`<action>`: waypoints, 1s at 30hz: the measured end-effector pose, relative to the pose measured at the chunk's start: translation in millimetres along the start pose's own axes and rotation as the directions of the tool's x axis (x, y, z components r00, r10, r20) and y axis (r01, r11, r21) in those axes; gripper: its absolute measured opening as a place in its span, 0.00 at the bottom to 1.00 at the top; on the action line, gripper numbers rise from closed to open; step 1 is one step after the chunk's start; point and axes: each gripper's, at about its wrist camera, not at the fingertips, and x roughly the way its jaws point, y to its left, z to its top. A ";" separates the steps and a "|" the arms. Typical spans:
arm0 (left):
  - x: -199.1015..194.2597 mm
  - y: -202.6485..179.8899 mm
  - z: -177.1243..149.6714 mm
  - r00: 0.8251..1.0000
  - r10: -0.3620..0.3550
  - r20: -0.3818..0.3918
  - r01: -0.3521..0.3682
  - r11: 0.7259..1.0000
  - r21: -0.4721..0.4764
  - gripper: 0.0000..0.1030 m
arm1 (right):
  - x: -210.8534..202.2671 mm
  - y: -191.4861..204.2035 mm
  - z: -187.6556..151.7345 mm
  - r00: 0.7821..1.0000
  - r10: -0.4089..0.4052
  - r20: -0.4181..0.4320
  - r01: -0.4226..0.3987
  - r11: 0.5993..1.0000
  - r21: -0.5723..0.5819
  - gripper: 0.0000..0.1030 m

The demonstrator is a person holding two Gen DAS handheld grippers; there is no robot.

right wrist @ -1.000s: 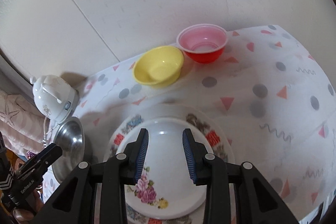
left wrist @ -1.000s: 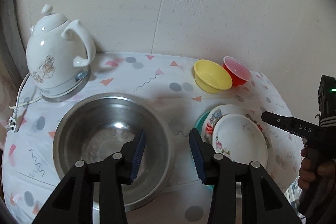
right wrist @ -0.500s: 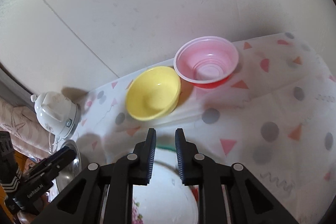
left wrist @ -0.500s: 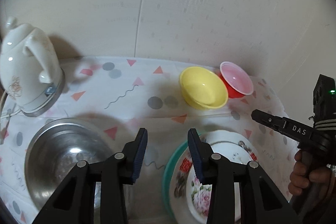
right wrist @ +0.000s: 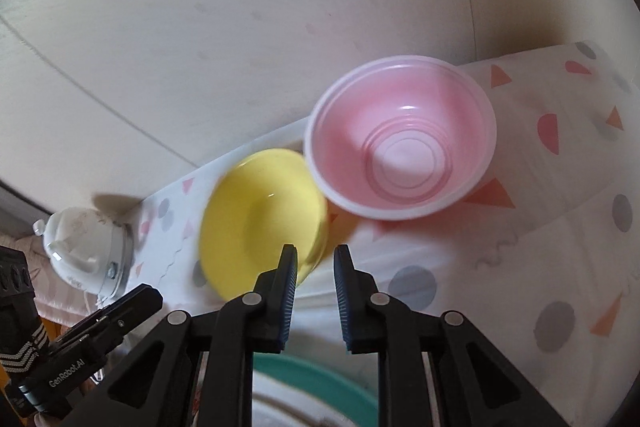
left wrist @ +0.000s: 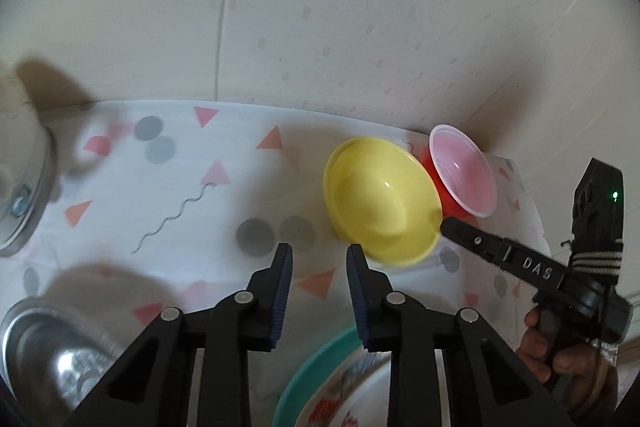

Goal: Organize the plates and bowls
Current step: 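Grasp the rim of the yellow bowl with the right gripper, then lift the yellow bowl with the right gripper and carry it over the steel bowl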

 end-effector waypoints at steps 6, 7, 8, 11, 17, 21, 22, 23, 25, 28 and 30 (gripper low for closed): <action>24.8 -2.9 20.8 0.999 -0.038 -0.021 0.037 0.999 -0.024 0.27 | 12.7 -1.9 5.8 1.000 -0.001 -0.008 0.001 1.000 0.009 0.16; 28.7 -2.9 22.2 0.999 -0.040 -0.027 0.040 0.999 -0.026 0.27 | 14.4 -0.4 6.2 1.000 0.001 -0.010 -0.001 1.000 0.002 0.14; 33.1 -3.6 23.8 0.998 -0.045 -0.037 0.044 0.999 -0.024 0.27 | 15.7 1.3 6.6 1.000 -0.002 -0.009 0.002 1.000 -0.005 0.12; 45.7 -5.8 27.0 0.998 -0.043 -0.055 0.042 0.999 -0.013 0.19 | 17.6 5.1 8.0 1.000 -0.015 0.000 0.015 1.000 -0.023 0.10; 50.0 -1.5 22.9 0.996 -0.055 -0.070 0.053 0.998 -0.037 0.13 | 17.6 5.6 8.3 1.000 -0.021 -0.001 0.021 0.999 -0.025 0.09; 37.5 -1.8 17.5 0.998 -0.050 -0.047 0.049 0.999 -0.024 0.13 | 10.5 4.2 5.4 1.000 -0.004 -0.006 0.004 1.000 -0.012 0.09; 33.2 -1.1 15.2 0.998 -0.051 -0.039 0.050 0.999 -0.020 0.13 | 7.5 5.9 4.0 1.000 0.002 -0.002 -0.002 1.000 -0.018 0.09; 29.9 -0.7 13.1 0.998 -0.051 -0.035 0.050 0.998 -0.022 0.13 | 4.8 7.9 2.7 1.000 0.006 -0.001 -0.006 1.000 -0.024 0.09; 21.0 1.3 7.9 0.998 -0.055 -0.028 0.054 0.998 -0.036 0.13 | 0.5 12.6 0.0 1.000 0.015 -0.002 -0.015 0.999 -0.033 0.09; 1.5 3.2 -1.4 0.999 -0.054 0.002 0.054 0.998 -0.038 0.13 | -6.5 20.3 -6.2 0.999 0.034 -0.005 -0.034 0.998 -0.046 0.09; -12.4 5.1 -7.7 0.998 -0.053 0.024 0.054 0.998 -0.035 0.13 | -12.2 27.8 -11.6 0.999 0.050 -0.003 -0.051 0.997 -0.059 0.09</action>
